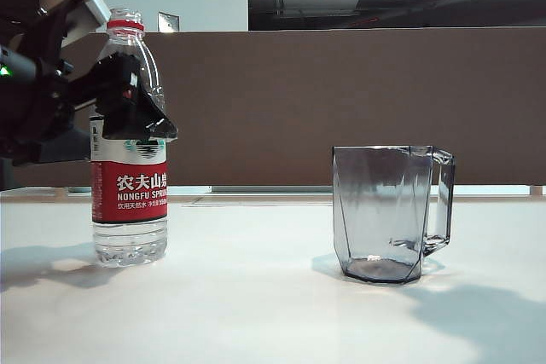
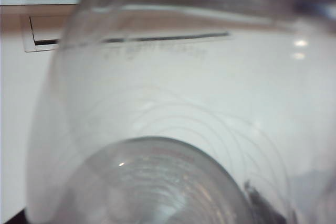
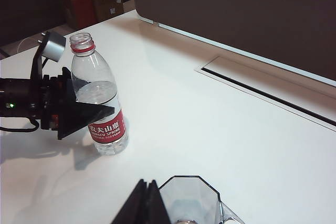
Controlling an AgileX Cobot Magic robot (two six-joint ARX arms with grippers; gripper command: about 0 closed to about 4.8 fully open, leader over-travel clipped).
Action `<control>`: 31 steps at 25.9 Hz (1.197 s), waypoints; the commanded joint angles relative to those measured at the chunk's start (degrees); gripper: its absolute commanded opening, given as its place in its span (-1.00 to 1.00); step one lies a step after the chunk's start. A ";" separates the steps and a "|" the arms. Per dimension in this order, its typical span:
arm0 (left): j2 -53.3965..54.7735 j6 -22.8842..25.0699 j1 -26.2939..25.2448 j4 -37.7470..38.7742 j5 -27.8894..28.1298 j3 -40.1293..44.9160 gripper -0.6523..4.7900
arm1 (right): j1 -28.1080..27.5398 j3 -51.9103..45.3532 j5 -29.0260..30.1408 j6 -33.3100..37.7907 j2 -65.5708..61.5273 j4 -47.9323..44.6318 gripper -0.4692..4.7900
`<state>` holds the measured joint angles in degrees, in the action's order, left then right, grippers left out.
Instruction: Pick up the mineral water bottle with the left hand on the table and pour water into the mug until it's half full.
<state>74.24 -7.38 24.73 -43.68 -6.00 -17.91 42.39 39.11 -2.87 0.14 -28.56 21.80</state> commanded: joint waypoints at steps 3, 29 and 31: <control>3.30 -0.11 -0.02 -3.43 -0.28 -0.13 1.00 | 0.09 0.57 0.02 -0.17 0.15 -1.03 -0.85; 5.51 -0.13 -0.02 -9.18 -0.26 -0.15 0.19 | 0.09 0.55 0.02 -0.20 0.15 -1.01 -0.85; 5.51 -0.04 -0.02 -10.29 -0.26 -0.15 0.19 | 0.09 0.55 0.00 -0.20 0.15 -1.01 -0.85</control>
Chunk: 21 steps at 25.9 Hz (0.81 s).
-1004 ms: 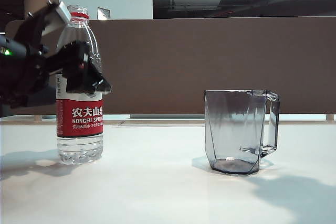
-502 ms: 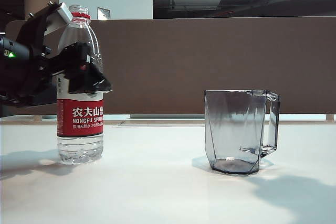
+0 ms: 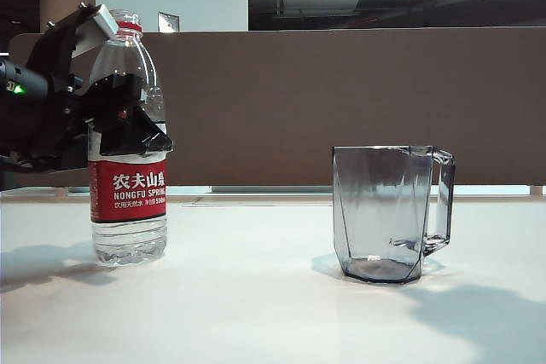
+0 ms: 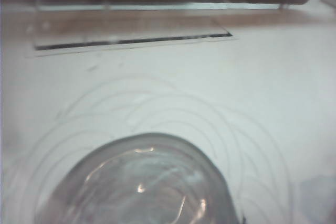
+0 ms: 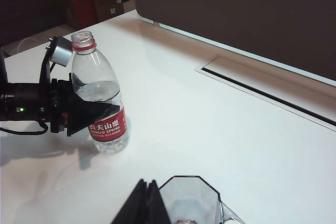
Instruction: Pick up the mineral water bottle with the left hand on the table and pour water into the mug until it's half full.
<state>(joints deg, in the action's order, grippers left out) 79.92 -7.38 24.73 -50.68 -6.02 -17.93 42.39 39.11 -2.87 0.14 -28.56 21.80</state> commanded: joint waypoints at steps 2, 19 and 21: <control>-0.17 0.07 -0.02 -5.16 -0.24 -0.17 0.19 | 0.09 0.55 0.02 -0.20 0.15 -1.01 -0.85; -0.17 1.22 0.66 -7.04 -0.24 -2.08 0.19 | 0.09 0.55 0.00 -0.20 0.15 -1.01 -0.85; -0.17 3.52 2.29 -3.98 -0.24 -3.82 0.19 | 0.09 0.55 0.02 -0.20 0.17 -0.98 -0.85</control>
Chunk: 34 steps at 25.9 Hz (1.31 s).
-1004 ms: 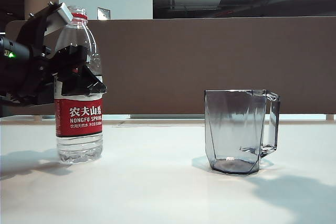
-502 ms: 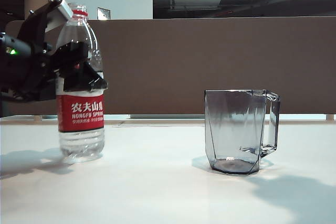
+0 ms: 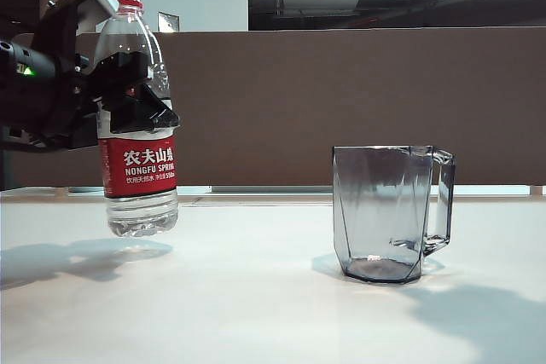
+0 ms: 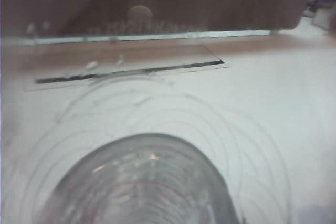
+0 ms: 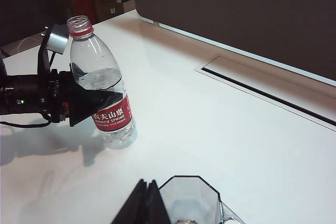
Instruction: Pick up the mineral water bottle with the left hand on the table and pour water into the mug until it's half full.
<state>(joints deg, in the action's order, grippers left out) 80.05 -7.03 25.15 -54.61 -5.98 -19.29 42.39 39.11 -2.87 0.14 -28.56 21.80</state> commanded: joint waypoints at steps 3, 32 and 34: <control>-0.28 6.97 3.98 4.79 -0.28 -6.54 0.19 | 0.09 0.55 0.02 -0.20 0.15 -0.96 -0.85; 12.63 32.89 13.57 21.73 -0.26 -29.38 0.19 | 0.13 0.57 0.24 -0.17 0.17 5.14 -0.85; 12.63 34.75 13.57 22.40 -0.26 -30.01 0.19 | 0.15 0.57 0.24 -0.17 0.17 6.01 -0.85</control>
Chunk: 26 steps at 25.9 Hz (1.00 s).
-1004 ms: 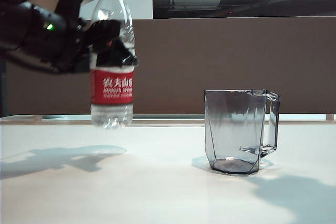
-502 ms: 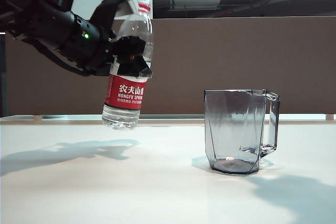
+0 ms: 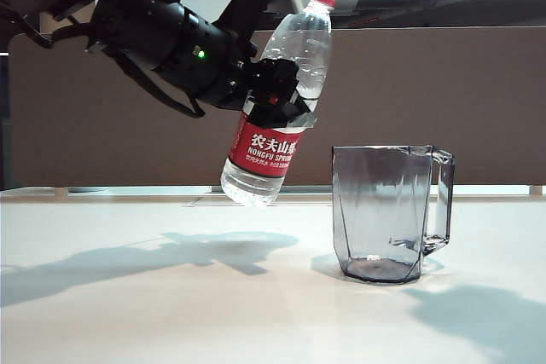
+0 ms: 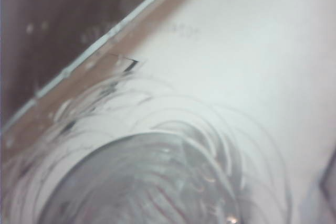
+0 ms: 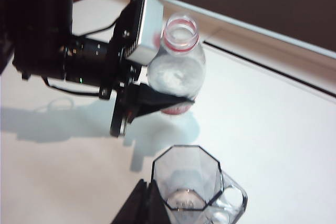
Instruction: Pick up the mineral water bottle with the left hand on the table and pour water into the mug until it's half full.
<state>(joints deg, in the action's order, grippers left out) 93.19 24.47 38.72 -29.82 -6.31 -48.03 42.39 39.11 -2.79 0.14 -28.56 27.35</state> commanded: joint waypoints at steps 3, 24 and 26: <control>-0.13 6.82 0.00 -1.49 0.09 -2.14 0.19 | 0.24 0.57 0.33 -0.17 0.17 1.20 -0.85; 5.05 22.73 0.02 0.61 0.09 -4.20 0.19 | 0.44 0.57 0.37 -0.17 0.17 1.42 -0.85; 5.09 23.96 0.07 0.31 0.09 -4.20 0.19 | 0.44 0.57 0.37 -0.17 0.17 1.53 -0.85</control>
<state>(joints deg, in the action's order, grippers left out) 98.91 46.37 38.61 -25.63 -6.00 -51.57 42.78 39.13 -2.57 0.14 -28.53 29.50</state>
